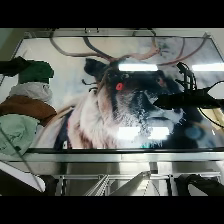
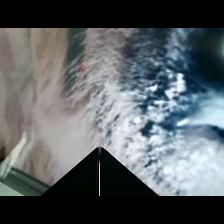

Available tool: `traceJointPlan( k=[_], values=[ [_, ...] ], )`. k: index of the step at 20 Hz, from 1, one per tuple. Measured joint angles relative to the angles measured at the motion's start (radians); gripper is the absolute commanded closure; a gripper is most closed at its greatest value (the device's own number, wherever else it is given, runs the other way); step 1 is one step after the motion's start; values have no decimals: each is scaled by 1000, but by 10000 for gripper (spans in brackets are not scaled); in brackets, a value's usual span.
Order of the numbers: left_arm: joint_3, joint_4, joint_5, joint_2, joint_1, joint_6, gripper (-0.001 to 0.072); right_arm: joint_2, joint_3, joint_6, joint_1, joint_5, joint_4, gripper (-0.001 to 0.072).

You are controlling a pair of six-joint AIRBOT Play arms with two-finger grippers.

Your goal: Fold the shirts.

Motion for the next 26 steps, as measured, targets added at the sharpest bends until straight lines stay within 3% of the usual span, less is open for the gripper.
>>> traceJointPlan(
  k=[4, 5, 6, 7, 12, 16, 21, 26],
  values=[
    [34, 140, 111, -153, -76, 0, -5, 0, 0, 0, 0, 0, 0, 689],
    [27, 180, 138, -167, -93, 0, 85, 0, 0, 0, 0, 0, 0, 689],
    [23, 211, 164, -176, -108, 1, 339, 0, 0, 0, 0, 0, 0, 689],
    [24, 257, 183, -184, -122, 1, 671, 0, 0, 0, 0, 0, 0, 689],
    [92, 348, 120, -181, -190, -3, 682, 0, 0, 0, 0, 0, 0, 690],
    [76, 219, 118, -16, -252, 47, 681, 0, 0, 0, 0, 0, 0, 689],
    [60, -46, -109, 208, -346, 118, 678, 0, 0, 0, 0, 0, 0, 689],
    [39, -162, -409, 311, -461, 49, 677, 0, 0, 0, 0, 0, 0, 690]
  ],
)
